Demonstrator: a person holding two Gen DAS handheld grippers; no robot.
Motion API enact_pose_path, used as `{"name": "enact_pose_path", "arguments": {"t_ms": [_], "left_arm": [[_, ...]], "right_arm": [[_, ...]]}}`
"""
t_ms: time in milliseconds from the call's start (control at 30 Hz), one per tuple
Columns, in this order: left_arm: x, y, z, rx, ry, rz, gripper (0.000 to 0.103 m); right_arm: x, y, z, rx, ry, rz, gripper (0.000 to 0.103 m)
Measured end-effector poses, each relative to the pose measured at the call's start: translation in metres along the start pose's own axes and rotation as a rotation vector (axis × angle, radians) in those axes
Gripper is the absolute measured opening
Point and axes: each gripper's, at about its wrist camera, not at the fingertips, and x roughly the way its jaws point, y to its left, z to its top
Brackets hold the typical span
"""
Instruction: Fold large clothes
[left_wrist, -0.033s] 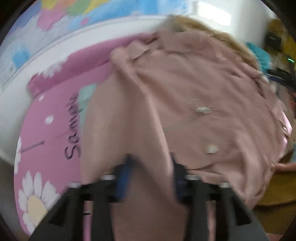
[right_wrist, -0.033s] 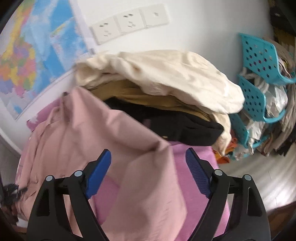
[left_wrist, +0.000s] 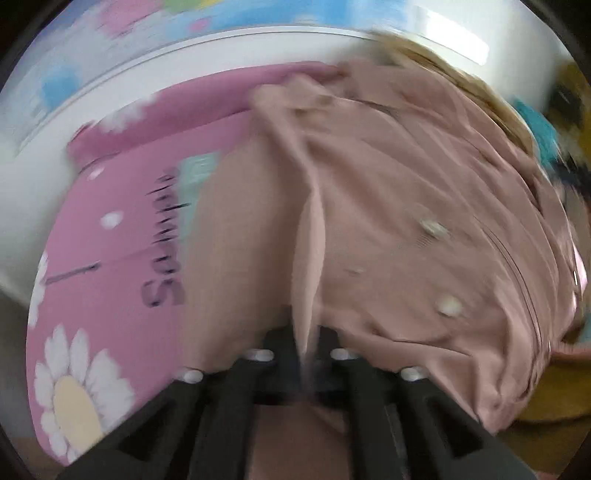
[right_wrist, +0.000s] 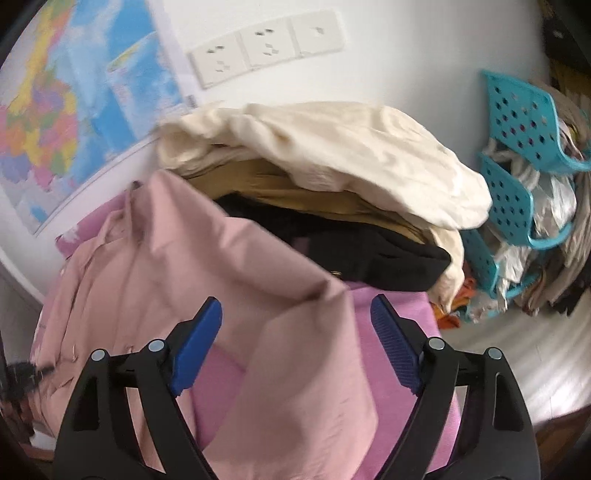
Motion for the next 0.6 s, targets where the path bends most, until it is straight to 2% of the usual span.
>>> {"name": "enact_pose_path", "arguments": {"t_ms": [200, 300, 333, 367, 400, 467, 500, 567, 600], "left_arm": [[-0.055, 0.073, 0.027, -0.179, -0.149, 0.054, 0.003], [-0.075, 0.126, 0.045, -0.318, -0.17, 0.101, 0.004], [-0.075, 0.143, 0.049, -0.361, -0.164, 0.121, 0.005], [-0.072, 0.156, 0.052, -0.393, -0.147, 0.152, 0.01], [-0.064, 0.169, 0.054, -0.415, -0.116, 0.209, 0.015], [-0.044, 0.182, 0.054, -0.418, -0.046, 0.337, 0.031], [-0.033, 0.183, 0.053, -0.429, -0.005, 0.37, 0.032], [-0.029, 0.185, 0.05, -0.465, 0.001, 0.319, 0.03], [-0.037, 0.18, 0.047, -0.479, -0.05, 0.272, 0.03]], "right_arm": [[0.0, 0.013, -0.001, -0.046, 0.004, 0.032, 0.082], [-0.002, 0.017, -0.003, -0.064, 0.0, 0.031, 0.082], [-0.003, 0.016, -0.004, -0.068, -0.003, 0.03, 0.082], [-0.003, 0.014, -0.005, -0.069, -0.003, 0.031, 0.082], [-0.004, 0.012, -0.007, -0.066, 0.0, 0.03, 0.082], [-0.004, 0.008, -0.011, -0.059, 0.009, 0.032, 0.082], [-0.003, 0.006, -0.014, -0.059, 0.021, 0.03, 0.083], [-0.004, 0.005, -0.02, -0.07, 0.041, 0.027, 0.087], [-0.006, 0.006, -0.024, -0.084, 0.052, 0.029, 0.089]]}}
